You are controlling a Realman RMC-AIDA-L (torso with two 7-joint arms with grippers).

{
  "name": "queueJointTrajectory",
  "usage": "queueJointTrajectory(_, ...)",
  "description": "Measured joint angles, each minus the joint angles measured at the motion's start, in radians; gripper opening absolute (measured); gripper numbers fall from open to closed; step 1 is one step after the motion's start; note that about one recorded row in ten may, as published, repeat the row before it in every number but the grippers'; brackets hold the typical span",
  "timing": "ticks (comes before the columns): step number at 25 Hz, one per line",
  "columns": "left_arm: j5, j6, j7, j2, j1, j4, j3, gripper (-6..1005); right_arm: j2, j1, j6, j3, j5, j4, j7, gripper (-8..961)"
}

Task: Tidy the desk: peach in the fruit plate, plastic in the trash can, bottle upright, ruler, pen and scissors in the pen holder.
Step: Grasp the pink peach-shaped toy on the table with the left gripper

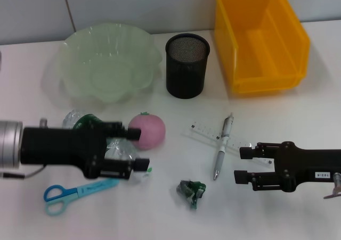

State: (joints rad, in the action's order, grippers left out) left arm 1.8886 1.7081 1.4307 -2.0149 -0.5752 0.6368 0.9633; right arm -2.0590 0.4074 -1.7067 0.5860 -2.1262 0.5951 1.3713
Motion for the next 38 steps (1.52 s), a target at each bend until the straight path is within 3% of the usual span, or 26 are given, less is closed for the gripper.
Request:
queueJointTrajectory(6, 0.041, -0.041, 0.022, -0.018, -0.084, 0.16, 0.006, 739, -0.002, -0.009, 0.006, -0.001, 0.0, 0.0, 0.002, 754)
queueJointTrajectory(12, 0.284, -0.13, 0.104, -0.046, -0.233, 0.237, 0.011, 732, 0.0, -0.017, 0.006, -0.006, 0.0, 0.0, 0.004, 754)
queueJointTrajectory(15, 0.369, -0.156, 0.153, -0.055, -0.287, 0.259, 0.061, 728, 0.002, -0.019, 0.006, -0.006, 0.0, 0.0, 0.004, 754)
queueJointTrajectory(23, 0.492, -0.294, 0.333, -0.058, -0.323, 0.31, 0.339, 719, 0.004, -0.025, 0.006, -0.007, 0.0, 0.0, 0.004, 754)
queueJointTrajectory(29, 0.551, -0.38, 0.438, -0.063, -0.333, 0.301, 0.484, 712, 0.005, -0.025, 0.006, -0.004, 0.0, 0.0, 0.003, 754)
queueJointTrajectory(38, 0.549, -0.457, 0.464, -0.064, -0.354, 0.224, 0.543, 702, 0.007, -0.022, 0.006, -0.002, 0.0, 0.0, 0.003, 755)
